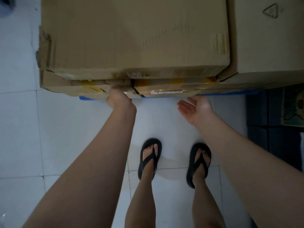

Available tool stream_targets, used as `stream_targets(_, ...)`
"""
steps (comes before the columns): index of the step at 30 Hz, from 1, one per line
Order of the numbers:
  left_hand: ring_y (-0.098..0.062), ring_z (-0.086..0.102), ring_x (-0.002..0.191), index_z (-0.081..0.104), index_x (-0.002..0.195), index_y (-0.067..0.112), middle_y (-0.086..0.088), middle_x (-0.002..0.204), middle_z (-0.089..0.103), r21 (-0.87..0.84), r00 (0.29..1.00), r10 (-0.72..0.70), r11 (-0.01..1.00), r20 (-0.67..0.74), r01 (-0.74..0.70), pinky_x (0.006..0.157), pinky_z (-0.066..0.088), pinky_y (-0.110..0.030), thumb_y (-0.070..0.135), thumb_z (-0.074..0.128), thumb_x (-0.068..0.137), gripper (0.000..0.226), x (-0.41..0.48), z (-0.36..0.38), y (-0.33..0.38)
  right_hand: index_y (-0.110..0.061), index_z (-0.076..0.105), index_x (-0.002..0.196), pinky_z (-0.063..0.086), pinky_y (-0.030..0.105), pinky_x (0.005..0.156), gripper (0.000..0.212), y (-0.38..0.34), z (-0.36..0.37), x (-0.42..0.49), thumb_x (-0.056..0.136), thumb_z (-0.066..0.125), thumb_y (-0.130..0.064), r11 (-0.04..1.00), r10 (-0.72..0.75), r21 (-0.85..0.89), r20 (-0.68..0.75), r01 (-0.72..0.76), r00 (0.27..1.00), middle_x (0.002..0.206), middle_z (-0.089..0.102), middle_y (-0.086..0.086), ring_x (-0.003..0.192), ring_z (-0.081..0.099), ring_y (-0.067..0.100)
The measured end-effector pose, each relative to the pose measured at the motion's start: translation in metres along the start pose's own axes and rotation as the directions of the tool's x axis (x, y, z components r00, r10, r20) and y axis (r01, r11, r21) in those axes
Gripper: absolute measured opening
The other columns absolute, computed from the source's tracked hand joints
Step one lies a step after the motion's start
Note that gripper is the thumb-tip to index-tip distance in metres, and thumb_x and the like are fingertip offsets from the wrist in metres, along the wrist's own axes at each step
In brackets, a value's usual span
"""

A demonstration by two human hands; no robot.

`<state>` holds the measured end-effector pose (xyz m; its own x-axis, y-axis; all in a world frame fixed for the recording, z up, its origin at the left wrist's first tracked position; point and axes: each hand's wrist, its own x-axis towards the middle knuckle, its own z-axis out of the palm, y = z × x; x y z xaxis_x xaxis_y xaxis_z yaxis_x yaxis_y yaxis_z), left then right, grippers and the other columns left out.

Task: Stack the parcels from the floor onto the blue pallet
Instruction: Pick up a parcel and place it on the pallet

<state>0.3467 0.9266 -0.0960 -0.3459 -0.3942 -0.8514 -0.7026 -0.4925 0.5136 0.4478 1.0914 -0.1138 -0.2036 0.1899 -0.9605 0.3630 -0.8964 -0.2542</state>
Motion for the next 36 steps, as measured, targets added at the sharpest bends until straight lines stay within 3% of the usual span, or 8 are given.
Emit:
stream_targets(4, -0.022, 0.057, 0.086, 0.056, 0.104, 0.008, -0.011, 0.103, 0.058, -0.100, 0.994, 0.097, 0.991, 0.045, -0.092, 0.075, 0.047, -0.031, 0.042, 0.044, 0.089, 0.039, -0.017, -0.002, 0.022, -0.009, 0.054, 0.085, 0.050, 0.033, 0.078, 0.017, -0.012, 0.012, -0.021, 0.085, 0.038, -0.004, 0.994, -0.095, 0.070, 0.182, 0.083, 0.979, 0.091, 0.063, 0.013, 0.086, 0.062, 0.024)
stream_targets(8, -0.018, 0.058, 0.099, 0.053, 0.124, 0.010, -0.008, 0.117, 0.059, -0.021, 0.981, 0.126, 0.992, 0.148, -0.124, 0.081, 0.048, -0.032, 0.065, 0.051, 0.079, 0.071, -0.029, -0.012, 0.030, -0.017, 0.058, 0.085, 0.048, 0.037, 0.087, 0.003, -0.020, 0.024, -0.037, 0.084, 0.058, -0.020, 0.989, -0.112, 0.130, 0.326, 0.073, 0.939, 0.102, 0.058, 0.012, 0.103, 0.057, 0.026)
stream_targets(13, -0.016, 0.063, 0.098, 0.053, 0.123, 0.013, -0.005, 0.115, 0.063, 0.065, 0.951, 0.099, 0.990, 0.293, -0.123, 0.079, 0.049, -0.031, 0.057, 0.062, 0.078, 0.064, -0.034, -0.003, 0.036, -0.020, 0.050, 0.122, 0.044, 0.040, 0.095, 0.052, -0.033, 0.044, -0.036, 0.079, 0.069, -0.041, 0.984, -0.130, 0.155, 0.332, 0.082, 0.934, 0.116, 0.053, 0.012, 0.107, 0.054, 0.024)
stream_targets(16, -0.019, 0.061, 0.096, 0.056, 0.106, 0.016, -0.006, 0.106, 0.061, 0.095, 0.939, 0.045, 0.992, 0.342, -0.082, 0.090, 0.049, -0.034, 0.052, 0.064, 0.079, 0.046, -0.034, 0.004, 0.035, -0.018, 0.054, 0.112, 0.049, 0.038, 0.085, 0.042, -0.036, 0.047, -0.034, 0.078, 0.071, -0.036, 0.983, -0.146, 0.153, 0.296, 0.104, 0.944, 0.112, 0.055, 0.011, 0.097, 0.056, 0.021)
stream_targets(20, -0.024, 0.058, 0.104, 0.053, 0.113, 0.011, -0.009, 0.111, 0.056, 0.008, 0.920, -0.013, 1.000, 0.393, 0.010, 0.094, 0.047, -0.038, 0.046, 0.069, 0.078, 0.052, -0.034, 0.002, 0.034, -0.020, 0.057, 0.096, 0.049, 0.037, 0.084, 0.024, -0.031, 0.042, -0.034, 0.081, 0.068, -0.035, 0.981, -0.165, 0.142, 0.293, 0.128, 0.942, 0.107, 0.056, 0.009, 0.100, 0.057, 0.020)
stream_targets(22, -0.024, 0.059, 0.102, 0.055, 0.104, 0.011, -0.009, 0.108, 0.057, -0.008, 0.918, -0.009, 1.000, 0.398, 0.013, 0.091, 0.050, -0.037, 0.042, 0.071, 0.078, 0.045, -0.033, -0.003, 0.031, -0.019, 0.057, 0.096, 0.050, 0.036, 0.081, 0.024, -0.029, 0.038, -0.033, 0.081, 0.067, -0.035, 0.980, -0.169, 0.149, 0.290, 0.130, 0.942, 0.105, 0.057, 0.008, 0.102, 0.057, 0.020)
stream_targets(28, -0.020, 0.063, 0.100, 0.053, 0.124, 0.011, -0.009, 0.114, 0.060, -0.006, 0.931, 0.021, 1.000, 0.365, -0.020, 0.086, 0.052, -0.033, 0.042, 0.070, 0.078, 0.059, -0.031, -0.016, 0.019, -0.021, 0.060, 0.092, 0.053, 0.035, 0.077, 0.020, -0.023, 0.026, -0.027, 0.081, 0.067, -0.036, 0.981, -0.182, 0.116, 0.300, 0.154, 0.936, 0.101, 0.059, 0.006, 0.098, 0.059, 0.018)
stream_targets(36, -0.018, 0.065, 0.095, 0.056, 0.099, 0.021, -0.005, 0.106, 0.064, 0.181, 0.934, 0.026, 0.979, 0.356, -0.096, 0.077, 0.054, -0.037, 0.058, 0.070, 0.070, 0.049, -0.026, -0.015, 0.022, -0.020, 0.059, 0.103, 0.053, 0.030, 0.078, 0.038, -0.023, 0.019, -0.020, 0.077, 0.065, -0.047, 0.981, -0.183, -0.012, 0.307, 0.196, 0.934, 0.103, 0.063, 0.004, 0.090, 0.066, 0.014)
